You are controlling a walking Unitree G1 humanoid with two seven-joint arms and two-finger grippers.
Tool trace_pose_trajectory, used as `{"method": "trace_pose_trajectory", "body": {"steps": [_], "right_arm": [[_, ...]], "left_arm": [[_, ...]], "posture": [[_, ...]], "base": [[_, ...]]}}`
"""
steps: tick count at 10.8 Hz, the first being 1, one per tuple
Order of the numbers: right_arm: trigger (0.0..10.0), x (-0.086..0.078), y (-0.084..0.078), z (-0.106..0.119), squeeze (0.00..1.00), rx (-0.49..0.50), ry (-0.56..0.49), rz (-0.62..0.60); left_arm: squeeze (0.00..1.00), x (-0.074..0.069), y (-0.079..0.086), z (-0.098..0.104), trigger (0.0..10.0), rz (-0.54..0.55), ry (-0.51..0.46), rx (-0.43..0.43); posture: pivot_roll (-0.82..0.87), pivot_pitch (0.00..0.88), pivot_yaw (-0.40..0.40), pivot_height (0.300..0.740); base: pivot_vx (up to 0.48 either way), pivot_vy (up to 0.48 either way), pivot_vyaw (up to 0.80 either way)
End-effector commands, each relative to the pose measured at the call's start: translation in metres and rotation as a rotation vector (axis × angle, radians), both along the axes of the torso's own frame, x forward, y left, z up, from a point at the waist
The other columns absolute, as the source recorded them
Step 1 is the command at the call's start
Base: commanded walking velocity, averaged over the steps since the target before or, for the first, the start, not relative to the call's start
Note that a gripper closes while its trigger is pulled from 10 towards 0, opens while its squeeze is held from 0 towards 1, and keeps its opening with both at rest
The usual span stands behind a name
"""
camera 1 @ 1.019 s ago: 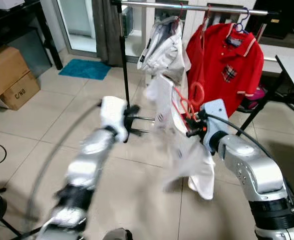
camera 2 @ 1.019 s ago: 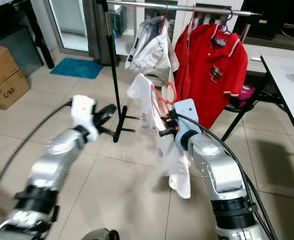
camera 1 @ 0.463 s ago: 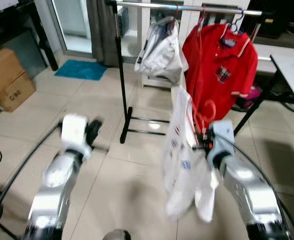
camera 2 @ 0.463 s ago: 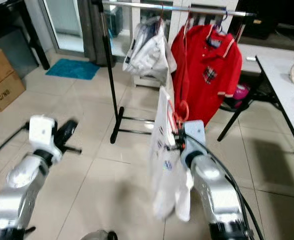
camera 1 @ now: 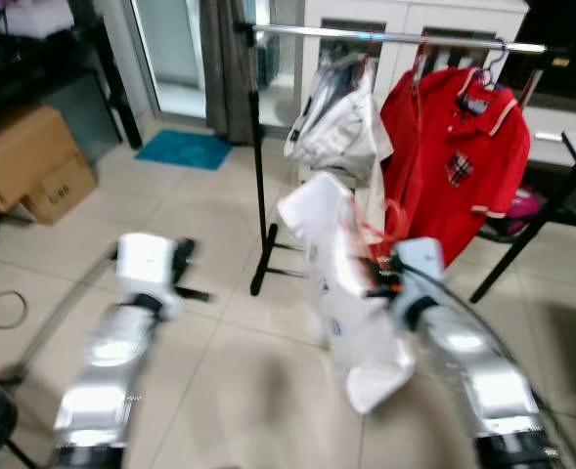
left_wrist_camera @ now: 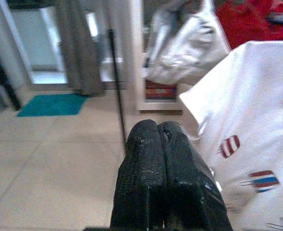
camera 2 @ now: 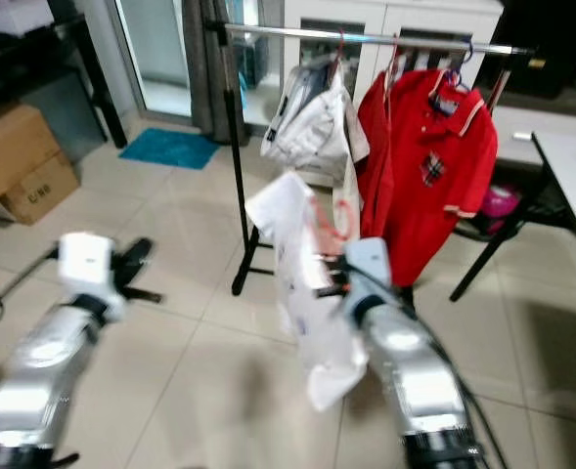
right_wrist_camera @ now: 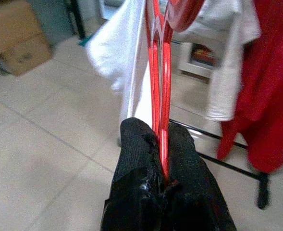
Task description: Hang hanger
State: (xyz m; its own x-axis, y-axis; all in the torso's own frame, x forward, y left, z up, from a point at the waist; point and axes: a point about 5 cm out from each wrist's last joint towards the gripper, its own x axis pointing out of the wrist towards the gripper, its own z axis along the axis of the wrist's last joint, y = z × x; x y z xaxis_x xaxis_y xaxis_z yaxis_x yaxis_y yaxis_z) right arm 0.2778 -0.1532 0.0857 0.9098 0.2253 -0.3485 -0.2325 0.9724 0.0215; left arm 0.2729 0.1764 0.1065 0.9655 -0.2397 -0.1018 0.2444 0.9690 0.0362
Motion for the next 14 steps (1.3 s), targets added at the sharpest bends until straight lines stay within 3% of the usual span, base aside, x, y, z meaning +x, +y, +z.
{"method": "trace_pose_trajectory", "body": {"steps": [1,5,11,14], "right_arm": [[10.0,0.005,0.003,0.010,0.00,0.018,-0.054,-0.010],[10.0,0.012,-0.017,0.023,0.00,-0.077,-0.116,-0.099],[10.0,0.008,-0.028,0.034,0.00,-0.103,-0.120,-0.109],[10.0,0.009,-0.025,0.035,0.00,-0.130,-0.112,-0.062]], "left_arm": [[0.00,0.002,0.007,0.006,10.0,0.014,-0.014,0.025],[0.00,0.006,0.002,0.009,10.0,-0.021,-0.015,0.017],[0.00,0.002,-0.006,0.006,10.0,-0.062,0.005,0.007],[0.00,0.000,-0.004,0.006,10.0,-0.062,0.008,0.015]], "posture": [[0.02,0.000,0.029,0.740],[0.01,0.000,0.035,0.740],[0.00,0.000,0.027,0.740],[0.01,0.000,0.020,0.740]], "base": [[0.401,0.000,0.00],[0.398,0.000,0.00],[0.401,0.000,-0.13],[0.401,0.000,0.00]]}}
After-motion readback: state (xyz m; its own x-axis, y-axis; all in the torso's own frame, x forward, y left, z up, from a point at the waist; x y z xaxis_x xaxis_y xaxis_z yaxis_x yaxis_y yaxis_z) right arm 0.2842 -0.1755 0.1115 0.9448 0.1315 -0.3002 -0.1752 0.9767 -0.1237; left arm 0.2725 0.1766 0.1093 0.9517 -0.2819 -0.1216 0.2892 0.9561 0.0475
